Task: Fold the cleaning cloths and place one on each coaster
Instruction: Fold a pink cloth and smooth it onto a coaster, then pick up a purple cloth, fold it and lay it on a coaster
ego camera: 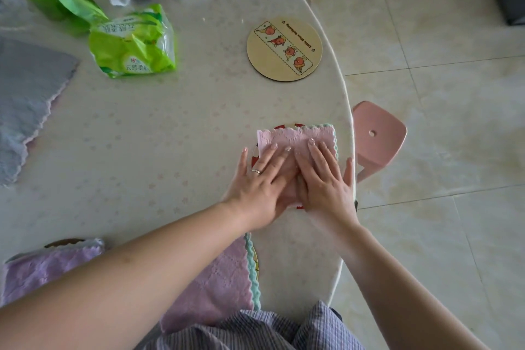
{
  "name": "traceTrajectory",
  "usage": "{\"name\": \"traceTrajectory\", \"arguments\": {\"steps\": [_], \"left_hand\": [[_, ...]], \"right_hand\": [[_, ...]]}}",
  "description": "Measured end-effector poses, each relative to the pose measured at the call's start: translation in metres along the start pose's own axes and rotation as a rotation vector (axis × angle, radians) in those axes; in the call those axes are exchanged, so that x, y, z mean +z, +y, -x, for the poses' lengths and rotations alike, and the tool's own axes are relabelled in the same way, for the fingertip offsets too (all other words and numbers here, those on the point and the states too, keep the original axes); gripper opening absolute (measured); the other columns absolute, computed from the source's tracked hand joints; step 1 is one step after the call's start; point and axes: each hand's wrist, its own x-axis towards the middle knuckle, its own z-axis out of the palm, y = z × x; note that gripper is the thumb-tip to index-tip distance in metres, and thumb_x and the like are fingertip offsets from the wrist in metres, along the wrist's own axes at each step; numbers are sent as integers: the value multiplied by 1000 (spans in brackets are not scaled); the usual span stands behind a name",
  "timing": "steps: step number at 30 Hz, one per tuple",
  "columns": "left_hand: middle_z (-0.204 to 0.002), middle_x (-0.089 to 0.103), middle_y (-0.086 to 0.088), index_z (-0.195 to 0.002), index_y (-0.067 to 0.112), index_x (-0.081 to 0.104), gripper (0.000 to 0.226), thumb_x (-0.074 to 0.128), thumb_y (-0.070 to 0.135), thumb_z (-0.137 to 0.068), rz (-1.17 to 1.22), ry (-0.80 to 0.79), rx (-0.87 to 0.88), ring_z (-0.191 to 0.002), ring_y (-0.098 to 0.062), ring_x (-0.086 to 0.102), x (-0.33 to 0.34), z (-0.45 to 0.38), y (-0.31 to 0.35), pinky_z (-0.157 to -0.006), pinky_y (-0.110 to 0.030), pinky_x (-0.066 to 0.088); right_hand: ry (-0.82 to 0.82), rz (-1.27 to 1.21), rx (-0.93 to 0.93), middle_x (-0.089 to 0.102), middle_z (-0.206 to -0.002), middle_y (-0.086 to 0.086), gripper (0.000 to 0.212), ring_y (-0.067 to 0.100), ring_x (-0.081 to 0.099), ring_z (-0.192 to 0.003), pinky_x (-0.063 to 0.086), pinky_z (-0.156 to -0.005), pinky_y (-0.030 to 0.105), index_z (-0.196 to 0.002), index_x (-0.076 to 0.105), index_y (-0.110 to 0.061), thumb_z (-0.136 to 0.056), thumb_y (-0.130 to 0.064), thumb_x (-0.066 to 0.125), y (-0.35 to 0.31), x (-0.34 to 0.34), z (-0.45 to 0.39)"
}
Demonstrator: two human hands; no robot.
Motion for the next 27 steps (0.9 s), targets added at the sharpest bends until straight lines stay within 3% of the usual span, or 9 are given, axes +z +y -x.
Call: {"name": "traceTrajectory", "arguments": {"steps": [2,6,9,12,15,19,22,27], "left_hand": [[-150,-27,0,-146,31,-8,71,10,64,-86,-42,-59,-10,-141,-23,-22,5,2,-10,-109,-61,-5],[-147,-33,1,-144,33,-15,68,14,63,-90,-59,-63,-19,-140,-20,-26,6,3,-15,-108,-60,-10],[-154,-22,1,-147,32,-6,64,19,57,-93,-30,-46,-34,-143,-18,-18,3,4,-13,-108,-60,-9],[-158,0,2,-146,29,20,54,35,41,-96,102,20,-64,-145,-16,-4,-3,19,-23,-109,-58,-9],[-150,31,4,-135,25,45,46,52,27,-90,292,169,-219,-143,-14,15,-1,53,-54,-111,-55,-7],[-127,59,-3,-113,13,66,37,59,27,-80,473,390,-511,-125,-22,48,5,121,-128,-109,-57,21],[-111,67,-14,-101,4,70,53,43,40,-74,561,415,-604,-106,-31,62,17,173,-187,-98,-46,45],[-111,66,-16,-103,3,69,40,51,28,-78,633,418,-742,-106,-30,61,31,241,-242,-98,-37,43]], "right_hand": [[8,23,20,30,-152,2,50,19,19,-142,9,-112,59,-140,38,-28,-92,-42,38,8,2,-1],[-57,19,102,12,-157,-1,57,16,4,-145,1,-114,55,-145,23,-32,-91,-51,30,17,-1,0],[-119,-1,151,4,-158,-5,57,15,0,-145,-4,-114,53,-146,17,-34,-92,-51,20,13,-7,-3],[-115,-17,187,7,-158,-5,50,15,-2,-145,-6,-113,53,-144,23,-33,-95,-38,33,5,-18,-5],[-34,-38,111,16,-156,-2,51,16,3,-145,-4,-114,53,-140,34,-30,-90,-26,43,-14,-29,-3],[-51,-135,-71,28,-153,3,48,19,13,-144,-2,-115,53,-136,45,-25,-88,-30,41,-81,-34,-8],[-162,-97,-243,24,-154,2,50,20,11,-144,0,-115,53,-135,46,-26,-87,-37,39,-146,-26,-13],[-364,-80,-408,15,-156,-5,47,13,0,-144,-3,-116,48,-138,39,-32,-92,-37,44,-240,-2,-28]]}}
